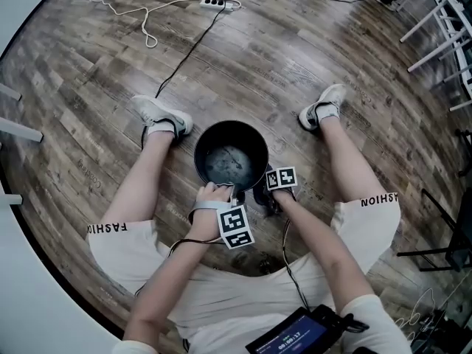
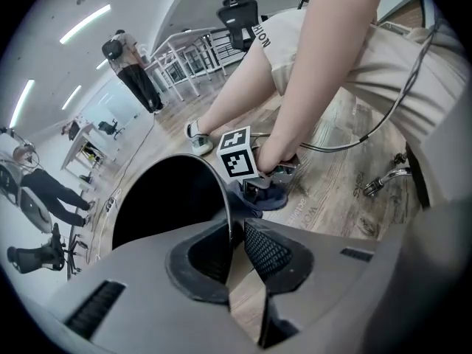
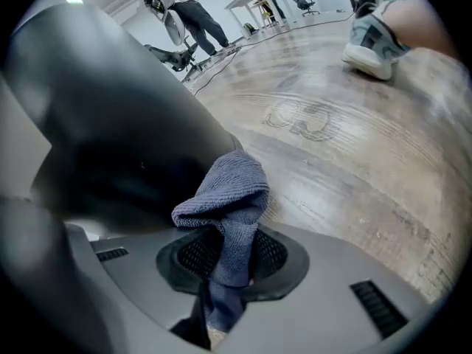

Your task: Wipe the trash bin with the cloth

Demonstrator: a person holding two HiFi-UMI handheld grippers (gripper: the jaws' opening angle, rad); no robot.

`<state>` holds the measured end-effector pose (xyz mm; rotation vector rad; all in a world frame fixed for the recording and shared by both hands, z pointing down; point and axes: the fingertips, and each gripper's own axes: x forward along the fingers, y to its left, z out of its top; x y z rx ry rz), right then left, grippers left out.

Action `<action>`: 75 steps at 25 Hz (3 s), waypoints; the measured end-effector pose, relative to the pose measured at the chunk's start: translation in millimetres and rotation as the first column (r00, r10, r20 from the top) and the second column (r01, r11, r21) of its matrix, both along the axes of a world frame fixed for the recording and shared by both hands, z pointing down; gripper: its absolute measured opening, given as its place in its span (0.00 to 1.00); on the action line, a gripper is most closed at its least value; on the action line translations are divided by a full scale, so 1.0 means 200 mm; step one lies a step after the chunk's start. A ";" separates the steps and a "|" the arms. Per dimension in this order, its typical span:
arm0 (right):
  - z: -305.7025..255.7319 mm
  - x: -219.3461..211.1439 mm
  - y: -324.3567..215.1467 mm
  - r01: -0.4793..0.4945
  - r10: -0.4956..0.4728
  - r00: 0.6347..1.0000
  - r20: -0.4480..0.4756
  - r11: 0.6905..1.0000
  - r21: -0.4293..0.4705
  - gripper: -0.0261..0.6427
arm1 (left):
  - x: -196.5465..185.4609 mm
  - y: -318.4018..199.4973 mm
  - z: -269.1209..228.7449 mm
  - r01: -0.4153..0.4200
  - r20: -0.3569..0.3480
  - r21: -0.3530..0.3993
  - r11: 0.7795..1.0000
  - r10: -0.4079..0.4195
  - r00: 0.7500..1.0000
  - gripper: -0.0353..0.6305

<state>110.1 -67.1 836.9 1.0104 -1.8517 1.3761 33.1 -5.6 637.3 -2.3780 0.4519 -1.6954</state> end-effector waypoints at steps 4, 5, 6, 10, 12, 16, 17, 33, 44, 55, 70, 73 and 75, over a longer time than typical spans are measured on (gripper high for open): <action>-0.16 0.01 0.07 0.116 -0.116 0.993 -0.019 0.993 0.008 0.17 | -0.06 0.02 -0.04 -0.077 0.004 0.019 0.997 0.077 0.997 0.19; -0.23 0.00 0.10 0.148 -0.148 0.989 -0.015 0.989 0.018 0.17 | -0.09 0.02 -0.05 -0.095 0.010 0.015 0.995 0.095 0.995 0.21; -0.31 0.00 0.12 0.174 -0.174 0.985 -0.009 0.984 0.028 0.17 | -0.12 0.02 -0.06 -0.111 0.015 0.009 0.994 0.111 0.994 0.22; -0.66 -0.06 0.21 0.240 -0.245 0.968 0.048 0.966 0.092 0.17 | -0.26 -0.01 -0.04 -0.170 0.062 0.010 0.985 0.169 0.984 0.26; -0.82 -0.11 0.24 0.254 -0.266 0.960 0.088 0.958 0.135 0.17 | -0.30 -0.02 0.00 -0.187 0.088 0.013 0.982 0.185 0.979 0.26; -1.04 -0.19 0.25 0.238 -0.266 0.954 0.136 0.952 0.192 0.17 | -0.31 -0.03 0.03 -0.204 0.108 0.034 0.978 0.199 0.974 0.25; -1.06 -0.20 0.24 0.235 -0.265 0.954 0.140 0.951 0.198 0.17 | -0.31 -0.03 0.02 -0.211 0.114 0.039 0.977 0.205 0.972 0.24; -0.33 -0.14 0.15 0.253 -0.253 0.967 0.028 0.967 0.034 0.17 | -0.11 0.05 0.00 -0.221 0.053 0.028 0.975 0.220 0.974 0.16; 0.00 -0.06 0.11 0.110 -0.110 0.994 0.029 0.994 -0.011 0.17 | -0.04 0.03 0.01 -0.099 0.037 0.035 0.994 0.097 0.995 0.16; -0.74 -0.05 0.24 0.209 -0.214 0.971 0.105 0.976 0.056 0.17 | -0.27 -0.01 -0.02 -0.158 -0.001 -0.001 0.987 0.158 0.987 0.31; -0.93 -0.21 0.22 0.253 -0.270 0.954 0.128 0.958 0.132 0.17 | -0.25 0.02 0.01 -0.280 0.080 0.080 0.957 0.274 0.959 0.22; -0.76 -0.18 0.20 0.223 -0.232 0.966 0.115 0.971 0.088 0.17 | -0.20 0.04 0.01 -0.279 0.065 0.077 0.957 0.274 0.959 0.19; -0.65 -0.16 0.19 0.203 -0.209 0.971 0.119 0.977 0.061 0.17 | -0.17 0.05 0.00 -0.265 0.055 0.071 0.962 0.262 0.964 0.18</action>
